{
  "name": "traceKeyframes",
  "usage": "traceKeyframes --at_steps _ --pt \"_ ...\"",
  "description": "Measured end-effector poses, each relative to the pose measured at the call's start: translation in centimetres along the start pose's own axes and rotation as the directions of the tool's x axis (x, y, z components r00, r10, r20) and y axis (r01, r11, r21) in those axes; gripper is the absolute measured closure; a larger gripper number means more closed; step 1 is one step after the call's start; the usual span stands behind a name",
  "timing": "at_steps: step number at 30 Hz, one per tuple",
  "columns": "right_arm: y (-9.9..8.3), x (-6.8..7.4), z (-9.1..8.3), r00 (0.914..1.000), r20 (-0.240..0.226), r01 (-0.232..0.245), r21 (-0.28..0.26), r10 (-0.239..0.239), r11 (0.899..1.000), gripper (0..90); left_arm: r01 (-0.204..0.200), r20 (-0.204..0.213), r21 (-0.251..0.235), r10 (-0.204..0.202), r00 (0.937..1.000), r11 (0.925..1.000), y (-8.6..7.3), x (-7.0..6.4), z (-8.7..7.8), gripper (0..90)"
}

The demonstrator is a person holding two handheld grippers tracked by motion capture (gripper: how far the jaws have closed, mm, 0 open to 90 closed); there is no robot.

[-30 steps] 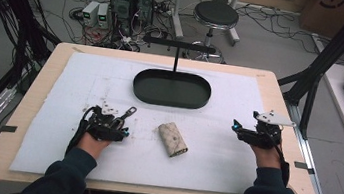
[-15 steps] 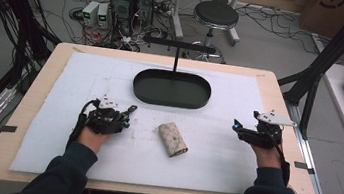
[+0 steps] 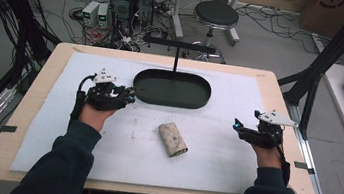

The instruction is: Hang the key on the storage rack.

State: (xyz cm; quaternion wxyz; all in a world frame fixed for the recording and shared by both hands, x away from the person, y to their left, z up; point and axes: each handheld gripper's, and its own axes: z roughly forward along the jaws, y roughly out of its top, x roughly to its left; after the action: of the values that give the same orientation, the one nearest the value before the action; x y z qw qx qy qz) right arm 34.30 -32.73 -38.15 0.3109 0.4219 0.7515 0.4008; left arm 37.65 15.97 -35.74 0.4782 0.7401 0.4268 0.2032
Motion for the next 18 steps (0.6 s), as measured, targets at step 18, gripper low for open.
traceKeyframes --at_steps 18 --pt "0.5 0.3 -0.6 0.9999 0.0 0.01 -0.049 -0.01 0.999 21.1 0.01 0.004 -0.116 -0.009 1.0 0.9932 7.4 1.7 0.4 49.1"
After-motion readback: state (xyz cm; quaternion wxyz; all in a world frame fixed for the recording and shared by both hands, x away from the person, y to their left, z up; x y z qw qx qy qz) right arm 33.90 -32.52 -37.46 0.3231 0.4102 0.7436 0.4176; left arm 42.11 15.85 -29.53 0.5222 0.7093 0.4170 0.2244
